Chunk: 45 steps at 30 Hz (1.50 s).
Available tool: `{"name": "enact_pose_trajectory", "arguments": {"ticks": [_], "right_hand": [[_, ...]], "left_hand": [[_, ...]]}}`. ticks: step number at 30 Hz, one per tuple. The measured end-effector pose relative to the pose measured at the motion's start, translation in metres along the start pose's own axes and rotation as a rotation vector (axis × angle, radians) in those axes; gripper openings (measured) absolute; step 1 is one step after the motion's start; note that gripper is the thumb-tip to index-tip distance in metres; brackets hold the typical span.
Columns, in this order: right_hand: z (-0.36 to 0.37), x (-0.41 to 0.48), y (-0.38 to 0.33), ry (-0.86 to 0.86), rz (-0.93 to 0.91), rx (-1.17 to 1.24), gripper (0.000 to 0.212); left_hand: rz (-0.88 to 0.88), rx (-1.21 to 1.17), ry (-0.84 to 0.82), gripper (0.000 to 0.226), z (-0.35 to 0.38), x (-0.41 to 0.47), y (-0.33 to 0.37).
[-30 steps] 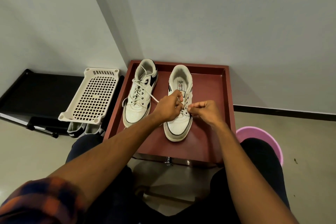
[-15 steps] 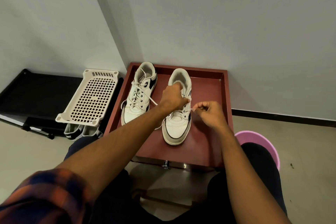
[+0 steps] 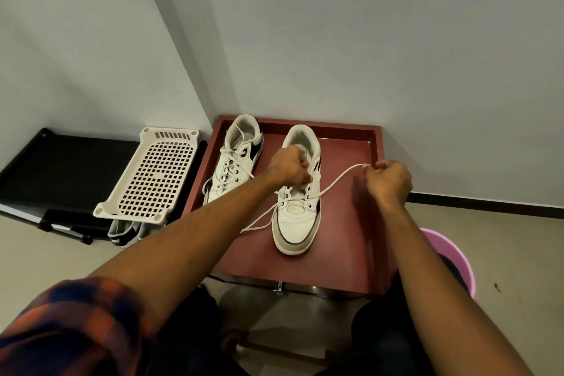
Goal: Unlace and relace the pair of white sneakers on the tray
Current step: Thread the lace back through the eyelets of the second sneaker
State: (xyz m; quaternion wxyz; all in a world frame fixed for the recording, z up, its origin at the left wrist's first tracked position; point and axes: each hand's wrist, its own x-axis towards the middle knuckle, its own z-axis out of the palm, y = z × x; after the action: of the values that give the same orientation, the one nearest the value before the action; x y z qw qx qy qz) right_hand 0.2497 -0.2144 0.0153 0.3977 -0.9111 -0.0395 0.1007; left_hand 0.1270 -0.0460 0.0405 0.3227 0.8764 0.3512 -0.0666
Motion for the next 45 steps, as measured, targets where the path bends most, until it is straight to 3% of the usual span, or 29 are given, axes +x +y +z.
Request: {"name": "enact_pose_trajectory", "arguments": {"ticks": [4, 7, 12, 16, 21, 25, 27, 31, 34, 39, 45], "right_hand": [[0.019, -0.028, 0.013, -0.205, 0.088, 0.014, 0.035], [0.039, -0.047, 0.014, -0.437, 0.270, 0.266, 0.031], [0.054, -0.055, 0.008, -0.494, 0.370, 0.469, 0.020], [0.055, -0.055, 0.009, -0.553, 0.413, 0.494, 0.018], [0.059, -0.046, 0.012, -0.494, 0.313, 0.469, 0.012], [0.039, -0.004, 0.008, -0.120, 0.263, 0.457, 0.016], [0.030, 0.016, 0.008, -0.035, 0.252, 0.425, 0.019], [0.032, 0.011, 0.014, -0.324, 0.230, 0.222, 0.028], [0.045, -0.022, 0.022, -0.551, 0.272, 0.232, 0.036], [0.059, -0.056, 0.025, -0.474, 0.234, 0.316, 0.027], [0.054, -0.054, 0.015, -0.482, 0.378, 0.423, 0.031]], "left_hand": [[0.013, -0.015, 0.004, 0.021, 0.001, 0.000, -0.002], [0.012, -0.027, 0.007, 0.029, 0.002, 0.000, -0.003], [0.014, -0.013, 0.038, 0.036, 0.002, -0.001, -0.002], [0.020, 0.010, 0.052, 0.035, 0.001, -0.001, -0.003], [0.046, 0.029, 0.042, 0.031, 0.001, -0.002, -0.003], [0.053, 0.015, 0.021, 0.019, 0.000, -0.003, -0.002], [0.047, 0.001, 0.013, 0.018, 0.000, -0.003, -0.003], [0.039, -0.008, 0.009, 0.030, 0.001, 0.000, -0.006], [0.037, -0.005, 0.020, 0.032, 0.001, 0.001, -0.006], [0.043, -0.015, -0.003, 0.027, 0.002, -0.001, -0.005], [0.031, -0.034, -0.003, 0.019, 0.003, 0.000, -0.006]]}}
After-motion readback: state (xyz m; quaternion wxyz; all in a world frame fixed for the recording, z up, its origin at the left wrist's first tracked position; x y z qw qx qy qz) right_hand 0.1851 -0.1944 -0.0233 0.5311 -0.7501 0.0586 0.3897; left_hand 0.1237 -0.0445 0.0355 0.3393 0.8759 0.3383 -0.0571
